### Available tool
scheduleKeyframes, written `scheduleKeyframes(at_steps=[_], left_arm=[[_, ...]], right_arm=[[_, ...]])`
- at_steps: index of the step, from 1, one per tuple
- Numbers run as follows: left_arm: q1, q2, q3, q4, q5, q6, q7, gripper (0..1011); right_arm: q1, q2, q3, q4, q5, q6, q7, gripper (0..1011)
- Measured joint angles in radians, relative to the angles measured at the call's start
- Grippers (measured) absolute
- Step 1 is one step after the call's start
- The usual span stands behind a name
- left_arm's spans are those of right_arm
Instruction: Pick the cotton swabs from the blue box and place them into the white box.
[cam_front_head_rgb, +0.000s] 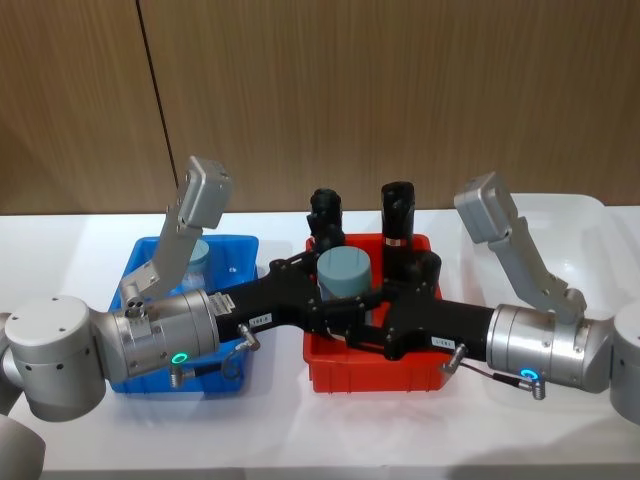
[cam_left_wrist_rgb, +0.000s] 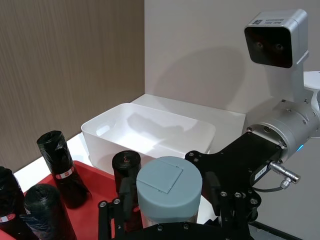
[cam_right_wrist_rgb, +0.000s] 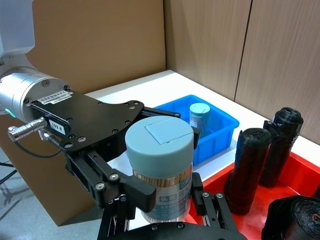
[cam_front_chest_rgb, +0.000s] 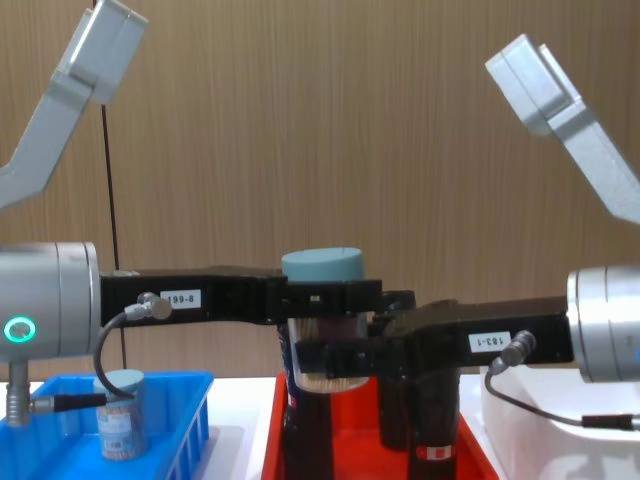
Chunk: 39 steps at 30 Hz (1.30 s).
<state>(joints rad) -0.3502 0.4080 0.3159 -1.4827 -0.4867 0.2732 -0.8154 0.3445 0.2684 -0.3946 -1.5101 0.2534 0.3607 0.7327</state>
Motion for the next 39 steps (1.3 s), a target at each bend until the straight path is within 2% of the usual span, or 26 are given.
scheduleKeyframes(at_steps=[4, 22, 39], left_arm=[[0.000, 0.000, 0.000, 0.000, 0.000, 0.000, 0.000, 1003], [0.000, 0.000, 0.000, 0.000, 0.000, 0.000, 0.000, 1003], [0.000, 0.000, 0.000, 0.000, 0.000, 0.000, 0.000, 1003]], right_arm=[[0.000, 0.003, -0.001, 0.000, 0.002, -0.002, -0.002, 633], [-0.009, 0.030, 0.011, 0.003, 0.034, -0.020, -0.027, 633], [-0.028, 0.070, 0.042, 0.027, 0.085, -0.060, -0.085, 633]])
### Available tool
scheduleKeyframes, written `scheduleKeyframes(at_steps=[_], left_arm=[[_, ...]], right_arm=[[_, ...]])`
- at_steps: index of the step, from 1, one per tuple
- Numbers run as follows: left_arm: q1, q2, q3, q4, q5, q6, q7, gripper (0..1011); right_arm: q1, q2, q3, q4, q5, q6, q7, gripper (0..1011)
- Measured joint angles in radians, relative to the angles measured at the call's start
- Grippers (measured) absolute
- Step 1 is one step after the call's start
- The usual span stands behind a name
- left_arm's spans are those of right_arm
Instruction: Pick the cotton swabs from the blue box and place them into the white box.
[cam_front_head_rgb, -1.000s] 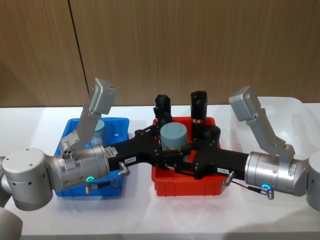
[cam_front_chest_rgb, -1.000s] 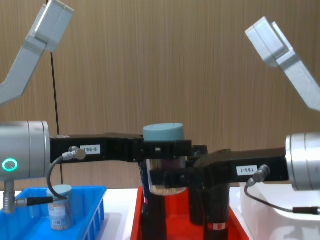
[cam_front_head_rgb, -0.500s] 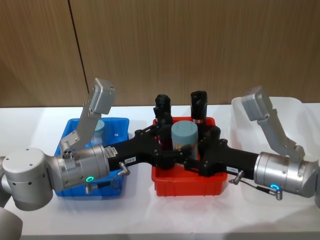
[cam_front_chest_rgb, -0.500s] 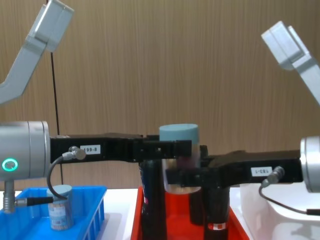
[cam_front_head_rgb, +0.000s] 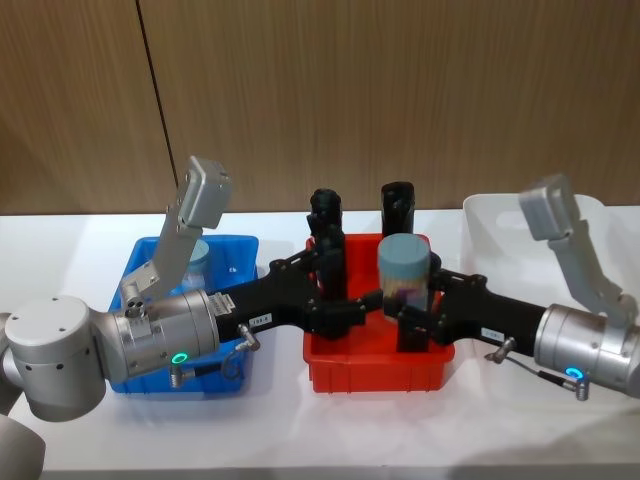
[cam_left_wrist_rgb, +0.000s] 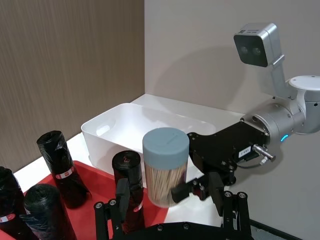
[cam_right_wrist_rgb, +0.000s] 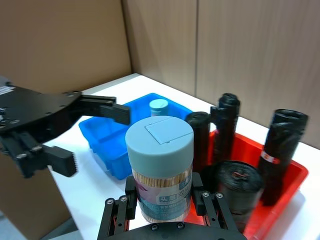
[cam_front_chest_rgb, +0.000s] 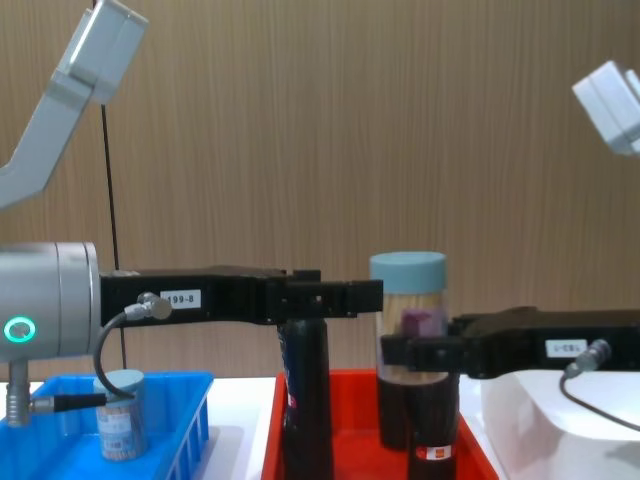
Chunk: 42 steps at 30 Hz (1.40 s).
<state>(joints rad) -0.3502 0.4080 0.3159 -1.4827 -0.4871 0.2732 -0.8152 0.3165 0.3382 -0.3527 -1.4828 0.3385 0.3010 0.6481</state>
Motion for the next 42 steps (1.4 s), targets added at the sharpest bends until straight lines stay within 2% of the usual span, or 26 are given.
scheduleKeyframes(at_steps=[25, 42], left_arm=[[0.000, 0.000, 0.000, 0.000, 0.000, 0.000, 0.000, 1003], [0.000, 0.000, 0.000, 0.000, 0.000, 0.000, 0.000, 1003]], right_arm=[[0.013, 0.067, 0.077, 0.045, 0.041, -0.047, -0.102, 632], [0.041, 0.088, 0.101, 0.112, -0.020, -0.045, -0.173, 633]])
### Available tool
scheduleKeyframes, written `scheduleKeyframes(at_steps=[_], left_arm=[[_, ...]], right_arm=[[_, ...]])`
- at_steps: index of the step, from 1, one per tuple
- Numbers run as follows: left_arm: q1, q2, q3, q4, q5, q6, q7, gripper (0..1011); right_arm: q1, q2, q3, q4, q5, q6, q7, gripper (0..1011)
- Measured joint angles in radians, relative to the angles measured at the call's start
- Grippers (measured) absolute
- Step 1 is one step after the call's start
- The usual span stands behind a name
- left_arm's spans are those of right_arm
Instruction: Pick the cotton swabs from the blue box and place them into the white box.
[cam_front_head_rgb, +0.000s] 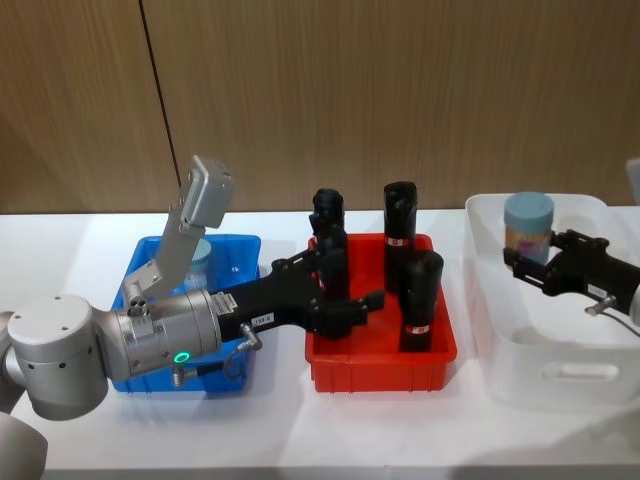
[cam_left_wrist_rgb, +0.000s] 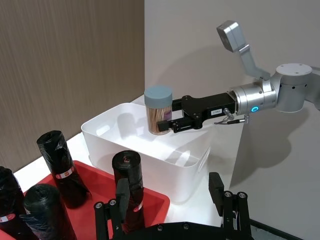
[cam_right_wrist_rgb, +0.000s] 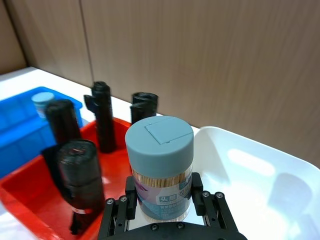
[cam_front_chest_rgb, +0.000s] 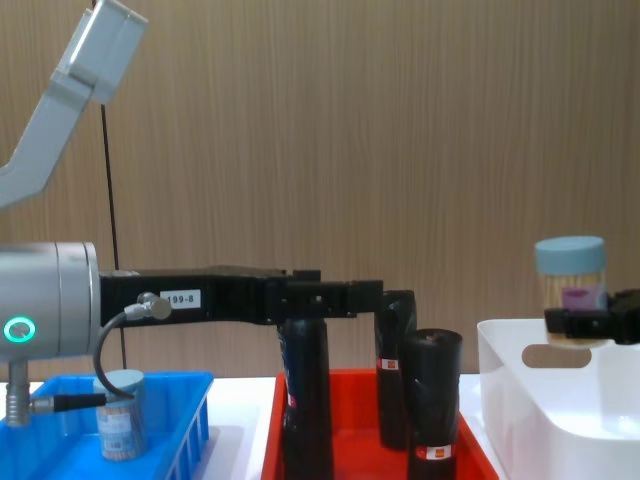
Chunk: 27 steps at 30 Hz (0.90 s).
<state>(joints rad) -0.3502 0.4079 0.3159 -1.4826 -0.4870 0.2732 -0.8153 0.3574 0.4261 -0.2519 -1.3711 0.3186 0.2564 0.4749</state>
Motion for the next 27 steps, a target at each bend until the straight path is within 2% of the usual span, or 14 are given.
scheduleKeyframes(at_steps=[9, 11, 14, 17, 20, 27], left_arm=[[0.000, 0.000, 0.000, 0.000, 0.000, 0.000, 0.000, 1003], [0.000, 0.000, 0.000, 0.000, 0.000, 0.000, 0.000, 1003], [0.000, 0.000, 0.000, 0.000, 0.000, 0.000, 0.000, 1003], [0.000, 0.000, 0.000, 0.000, 0.000, 0.000, 0.000, 1003], [0.000, 0.000, 0.000, 0.000, 0.000, 0.000, 0.000, 1003], [0.000, 0.000, 0.000, 0.000, 0.000, 0.000, 0.000, 1003]], right_arm=[[0.010, 0.004, 0.005, 0.041, -0.026, 0.005, -0.027, 652], [0.011, 0.004, 0.005, 0.046, -0.029, 0.006, -0.031, 696], [0.012, 0.005, 0.005, 0.055, -0.035, 0.006, -0.036, 813], [0.012, 0.007, 0.006, 0.060, -0.039, 0.006, -0.040, 864], [0.011, 0.008, 0.006, 0.062, -0.040, 0.006, -0.042, 977], [0.007, 0.010, 0.006, 0.059, -0.041, -0.002, -0.046, 1002]])
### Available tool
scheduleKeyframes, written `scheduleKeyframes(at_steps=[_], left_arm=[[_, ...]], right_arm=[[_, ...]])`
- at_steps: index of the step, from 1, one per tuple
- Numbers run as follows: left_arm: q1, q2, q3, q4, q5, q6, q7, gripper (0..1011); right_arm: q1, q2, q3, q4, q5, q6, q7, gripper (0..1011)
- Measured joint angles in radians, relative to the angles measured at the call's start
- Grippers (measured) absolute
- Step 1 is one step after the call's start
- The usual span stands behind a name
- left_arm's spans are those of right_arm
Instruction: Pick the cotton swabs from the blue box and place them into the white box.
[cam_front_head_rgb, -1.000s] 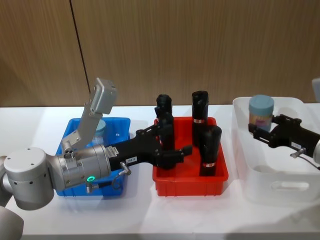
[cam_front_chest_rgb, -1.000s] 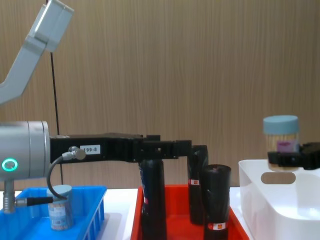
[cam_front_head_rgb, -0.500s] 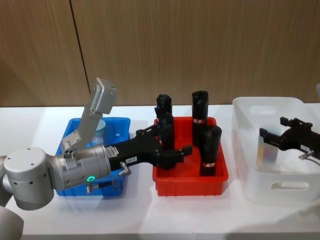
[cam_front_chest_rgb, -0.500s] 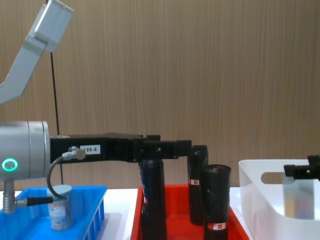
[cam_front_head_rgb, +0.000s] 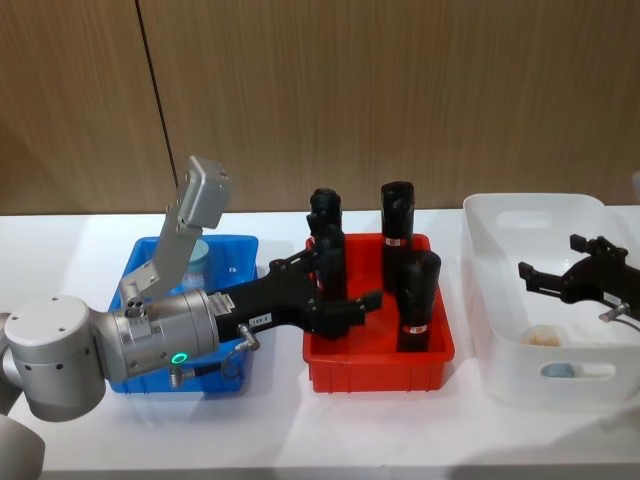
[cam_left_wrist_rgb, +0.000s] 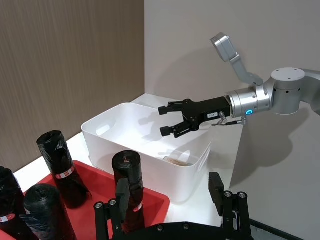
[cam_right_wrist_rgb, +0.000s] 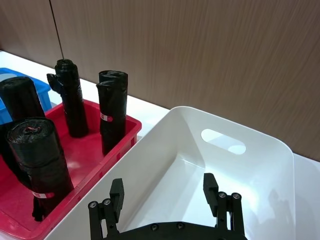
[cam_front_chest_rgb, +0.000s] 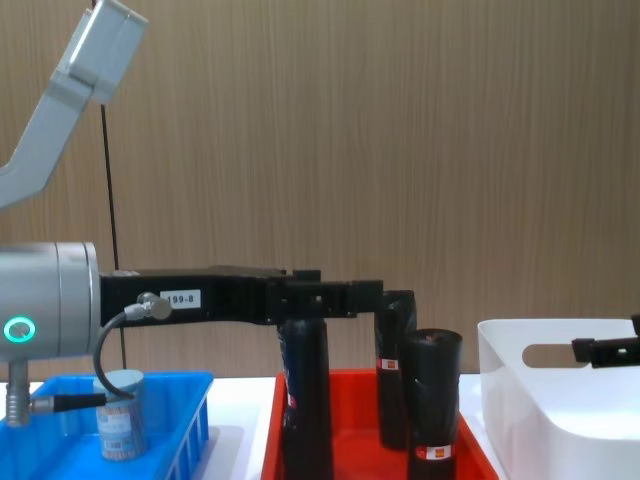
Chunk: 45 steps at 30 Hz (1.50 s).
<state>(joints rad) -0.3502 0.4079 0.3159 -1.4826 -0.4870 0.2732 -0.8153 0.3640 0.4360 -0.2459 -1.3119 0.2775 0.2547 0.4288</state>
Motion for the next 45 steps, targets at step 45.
scheduleKeyframes(at_steps=[45], left_arm=[[0.055, -0.012, 0.067, -0.070, 0.138, -0.124, 0.387, 1003]], right_arm=[[-0.284, -0.073, 0.015, -0.343, 0.008, -0.166, -0.271, 1002]])
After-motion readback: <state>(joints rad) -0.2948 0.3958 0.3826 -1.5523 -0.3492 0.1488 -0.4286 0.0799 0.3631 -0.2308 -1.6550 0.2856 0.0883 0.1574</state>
